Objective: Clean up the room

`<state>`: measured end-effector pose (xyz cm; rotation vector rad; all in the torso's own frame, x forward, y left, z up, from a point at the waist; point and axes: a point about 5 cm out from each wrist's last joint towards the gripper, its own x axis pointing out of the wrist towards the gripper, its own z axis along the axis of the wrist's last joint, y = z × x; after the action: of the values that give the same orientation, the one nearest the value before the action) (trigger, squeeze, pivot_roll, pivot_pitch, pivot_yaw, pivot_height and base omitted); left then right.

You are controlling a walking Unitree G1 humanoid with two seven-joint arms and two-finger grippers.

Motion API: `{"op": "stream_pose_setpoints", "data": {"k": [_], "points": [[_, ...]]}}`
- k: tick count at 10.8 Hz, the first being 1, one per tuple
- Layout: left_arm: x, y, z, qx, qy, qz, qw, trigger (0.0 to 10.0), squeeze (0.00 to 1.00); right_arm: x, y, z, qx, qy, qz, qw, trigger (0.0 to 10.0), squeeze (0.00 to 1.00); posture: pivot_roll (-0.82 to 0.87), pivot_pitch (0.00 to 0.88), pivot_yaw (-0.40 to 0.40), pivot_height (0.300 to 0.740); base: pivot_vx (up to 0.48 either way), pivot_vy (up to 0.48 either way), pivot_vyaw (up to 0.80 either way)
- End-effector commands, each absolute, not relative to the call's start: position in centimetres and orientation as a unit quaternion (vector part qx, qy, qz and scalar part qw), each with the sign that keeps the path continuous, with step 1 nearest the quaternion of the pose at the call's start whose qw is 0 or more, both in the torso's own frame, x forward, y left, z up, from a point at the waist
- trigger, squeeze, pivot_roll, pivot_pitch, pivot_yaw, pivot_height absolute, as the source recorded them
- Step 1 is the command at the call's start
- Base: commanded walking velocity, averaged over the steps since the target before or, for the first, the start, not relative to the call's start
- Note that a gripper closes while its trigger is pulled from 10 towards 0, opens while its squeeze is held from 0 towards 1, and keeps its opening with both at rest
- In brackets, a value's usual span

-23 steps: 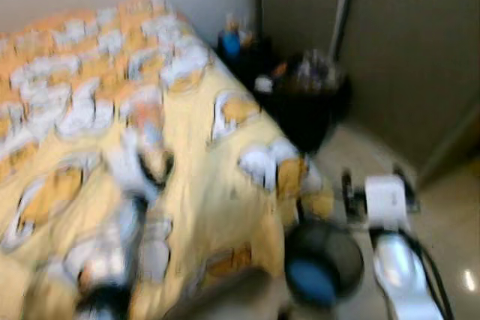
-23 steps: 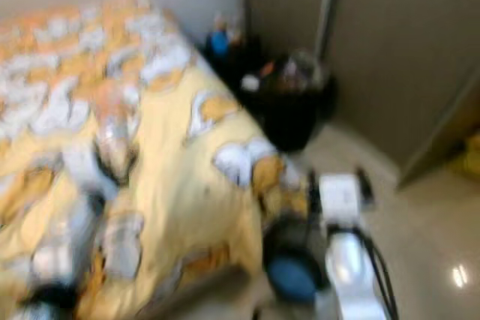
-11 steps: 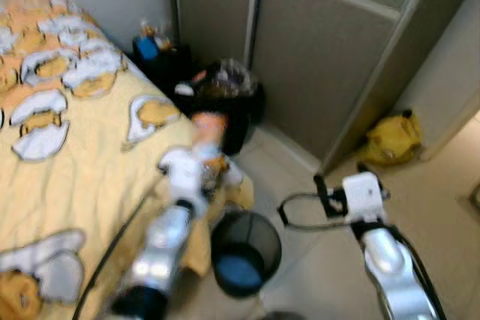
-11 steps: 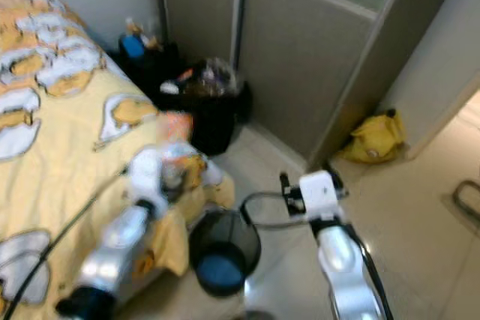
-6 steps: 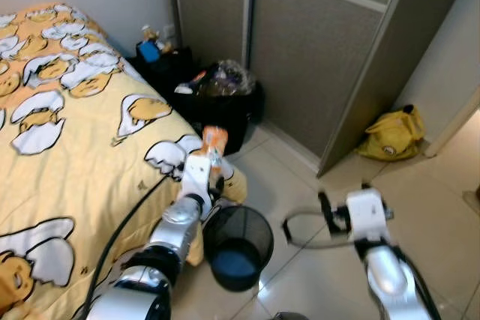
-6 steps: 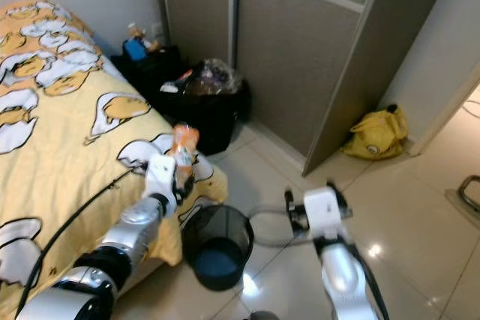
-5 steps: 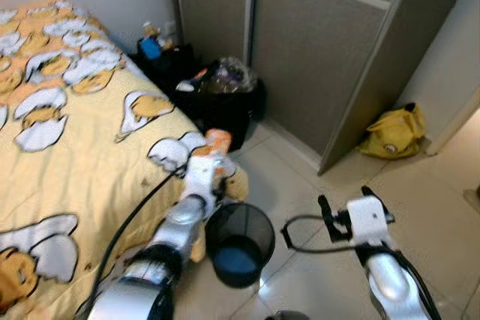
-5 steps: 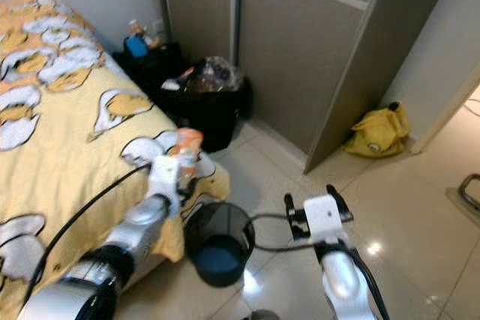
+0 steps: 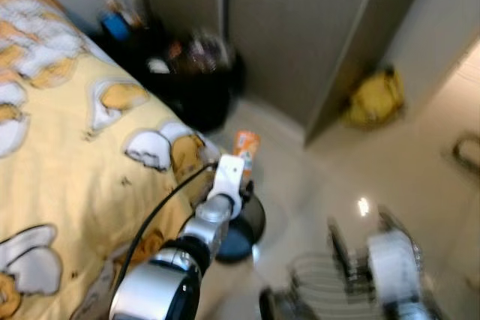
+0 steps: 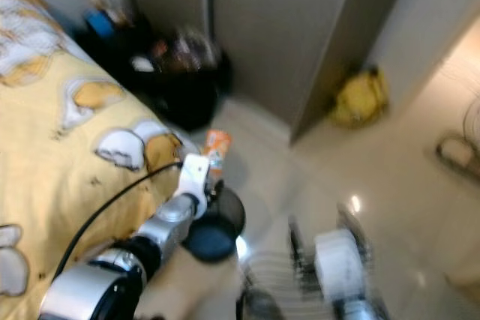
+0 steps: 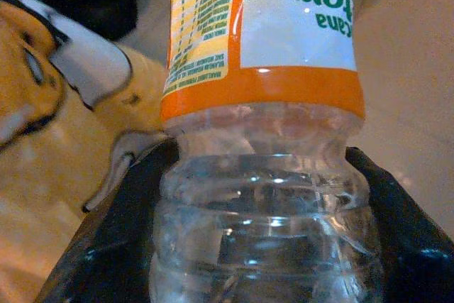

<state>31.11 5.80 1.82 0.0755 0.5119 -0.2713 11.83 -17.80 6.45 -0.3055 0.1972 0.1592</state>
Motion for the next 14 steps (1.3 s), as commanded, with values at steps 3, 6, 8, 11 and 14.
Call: {"op": "stream_pose_setpoints", "data": {"k": [3,6,8,11,14], "points": [[30.4,6.2,1.0,0.056,0.260,-0.106,0.958,10.0,0.00,8.2,-16.9,9.0,-0.169,0.109,0.125,0.971,10.0,0.00,-0.60,0.381,-0.038,0.740,0.000,0.000,0.00],[31.6,6.9,2.2,0.124,0.215,-0.070,0.966,10.0,1.00,6.5,-17.0,10.0,-0.170,0.134,0.120,0.969,10.0,0.00,-0.61,0.412,-0.048,0.740,0.000,0.000,0.00],[32.7,6.6,3.8,0.154,0.169,-0.070,0.971,10.0,1.00,6.1,-16.9,10.2,-0.168,0.142,0.120,0.968,10.0,0.00,-0.61,0.420,-0.048,0.740,0.000,0.000,0.00],[33.5,5.5,5.3,0.167,0.139,-0.099,0.971,10.0,1.00,5.9,-16.9,10.4,-0.171,0.146,0.114,0.968,10.0,0.00,-0.62,0.429,-0.049,0.740,0.000,0.000,0.00],[31.2,6.0,3.4,0.083,0.111,-0.120,0.983,10.0,0.00,9.7,-17.4,9.2,-0.153,0.113,0.089,0.978,10.0,0.00,-0.50,0.328,0.007,0.740,0.000,0.000,0.00]]}}
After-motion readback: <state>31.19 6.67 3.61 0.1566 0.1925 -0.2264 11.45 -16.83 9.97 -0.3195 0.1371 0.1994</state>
